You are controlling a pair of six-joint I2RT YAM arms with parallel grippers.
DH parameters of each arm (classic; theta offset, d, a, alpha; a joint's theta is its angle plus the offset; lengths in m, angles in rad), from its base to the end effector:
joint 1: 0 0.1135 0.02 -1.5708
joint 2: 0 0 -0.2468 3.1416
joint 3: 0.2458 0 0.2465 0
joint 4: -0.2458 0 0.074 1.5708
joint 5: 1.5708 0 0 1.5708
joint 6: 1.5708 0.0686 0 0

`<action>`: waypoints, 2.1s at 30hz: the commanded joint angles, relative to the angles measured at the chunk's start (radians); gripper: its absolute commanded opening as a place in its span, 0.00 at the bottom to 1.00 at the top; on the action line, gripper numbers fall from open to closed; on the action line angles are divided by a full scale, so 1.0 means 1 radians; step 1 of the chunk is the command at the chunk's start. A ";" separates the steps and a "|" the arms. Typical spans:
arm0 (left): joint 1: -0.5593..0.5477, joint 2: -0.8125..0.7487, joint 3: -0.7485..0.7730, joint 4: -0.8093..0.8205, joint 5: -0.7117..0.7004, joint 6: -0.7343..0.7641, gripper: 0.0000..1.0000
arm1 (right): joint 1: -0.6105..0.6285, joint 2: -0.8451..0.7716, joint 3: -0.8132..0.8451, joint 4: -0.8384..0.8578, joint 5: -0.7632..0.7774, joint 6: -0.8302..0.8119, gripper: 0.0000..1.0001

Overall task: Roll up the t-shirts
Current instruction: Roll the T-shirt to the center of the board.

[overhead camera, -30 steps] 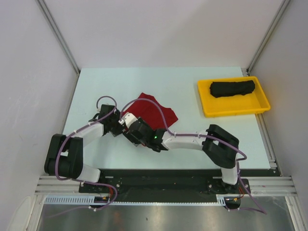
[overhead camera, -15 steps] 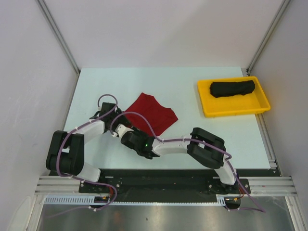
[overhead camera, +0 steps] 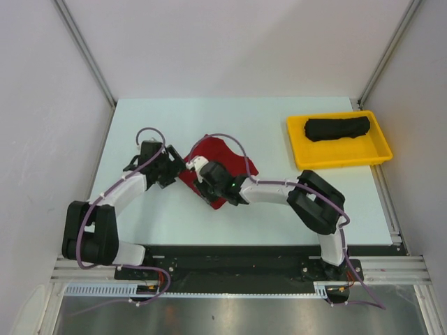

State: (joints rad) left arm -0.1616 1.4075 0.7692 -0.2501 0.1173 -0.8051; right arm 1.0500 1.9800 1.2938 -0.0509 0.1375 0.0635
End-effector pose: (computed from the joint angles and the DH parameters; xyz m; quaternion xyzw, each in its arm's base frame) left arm 0.2921 -0.0558 0.1524 -0.2789 0.8987 -0.2042 0.2701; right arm 0.2302 0.3824 0.1394 -0.4074 0.8166 0.1601 0.3761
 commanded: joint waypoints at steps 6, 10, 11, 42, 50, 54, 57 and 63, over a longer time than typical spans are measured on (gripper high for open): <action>0.014 -0.127 -0.022 0.026 0.036 0.024 0.67 | -0.217 -0.027 -0.122 0.183 -0.532 0.280 0.35; 0.011 -0.128 -0.080 0.103 0.081 0.006 0.56 | -0.271 -0.003 -0.145 0.241 -0.639 0.369 0.35; 0.011 -0.113 -0.084 0.118 0.094 0.001 0.55 | -0.280 0.000 -0.148 0.249 -0.651 0.393 0.35; -0.084 0.261 0.125 0.109 -0.002 -0.057 0.62 | -0.268 -0.262 -0.148 -0.009 -0.223 0.314 0.63; -0.102 0.306 0.166 0.094 0.005 -0.062 0.65 | -0.093 -0.253 -0.087 -0.049 0.072 0.089 0.69; -0.110 0.326 0.191 0.089 0.010 -0.066 0.67 | -0.027 -0.166 -0.030 -0.069 0.216 -0.026 0.72; -0.115 0.343 0.206 0.083 0.013 -0.069 0.68 | 0.005 -0.101 0.001 -0.066 0.269 -0.086 0.73; -0.122 0.360 0.228 0.077 0.010 -0.069 0.72 | 0.022 0.002 0.027 -0.066 0.339 -0.133 0.73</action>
State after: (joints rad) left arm -0.2745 1.7439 0.9604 -0.1452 0.1589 -0.8650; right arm 1.0718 1.9362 1.2686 -0.1089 0.3603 -0.0025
